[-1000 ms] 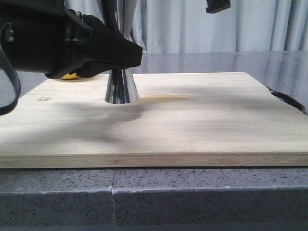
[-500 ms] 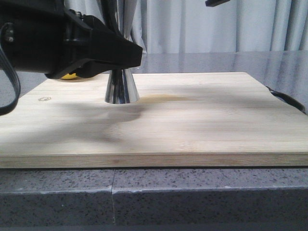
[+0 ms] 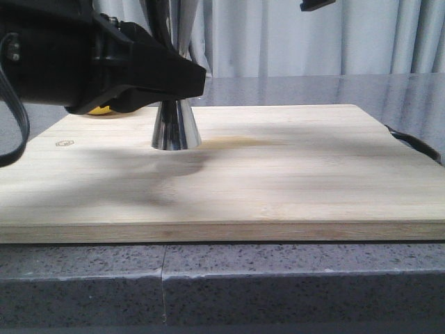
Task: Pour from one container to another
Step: 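Keep tilting the beaker to empty it into the jigger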
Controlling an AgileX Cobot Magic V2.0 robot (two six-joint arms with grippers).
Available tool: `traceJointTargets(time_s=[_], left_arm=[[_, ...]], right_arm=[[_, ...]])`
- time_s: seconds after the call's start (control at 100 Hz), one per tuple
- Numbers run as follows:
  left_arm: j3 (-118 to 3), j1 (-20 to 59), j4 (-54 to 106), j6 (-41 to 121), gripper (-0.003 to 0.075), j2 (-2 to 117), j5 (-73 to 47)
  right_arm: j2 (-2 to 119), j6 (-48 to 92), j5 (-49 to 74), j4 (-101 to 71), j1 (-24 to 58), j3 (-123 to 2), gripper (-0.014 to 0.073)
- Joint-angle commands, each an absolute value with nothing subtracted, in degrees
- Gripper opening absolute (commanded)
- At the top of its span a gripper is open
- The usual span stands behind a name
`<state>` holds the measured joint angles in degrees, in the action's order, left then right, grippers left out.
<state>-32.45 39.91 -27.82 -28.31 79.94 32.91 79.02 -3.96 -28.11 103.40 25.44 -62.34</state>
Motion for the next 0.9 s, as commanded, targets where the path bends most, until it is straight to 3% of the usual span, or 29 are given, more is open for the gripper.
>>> traceJointTargets(time_s=[0.0,0.89], left_arm=[[-34.3,40.5,-26.7,-28.8,-0.0019,78.2,37.5],[-34.3,40.5,-27.0,-28.8,-0.0019,78.2,37.5]], right_arm=[[76.8,-3.7,-27.7,102.2,25.6,-64.5,0.0279],[76.8,-2.6,-27.7,104.4,25.6,-64.5,0.0279]])
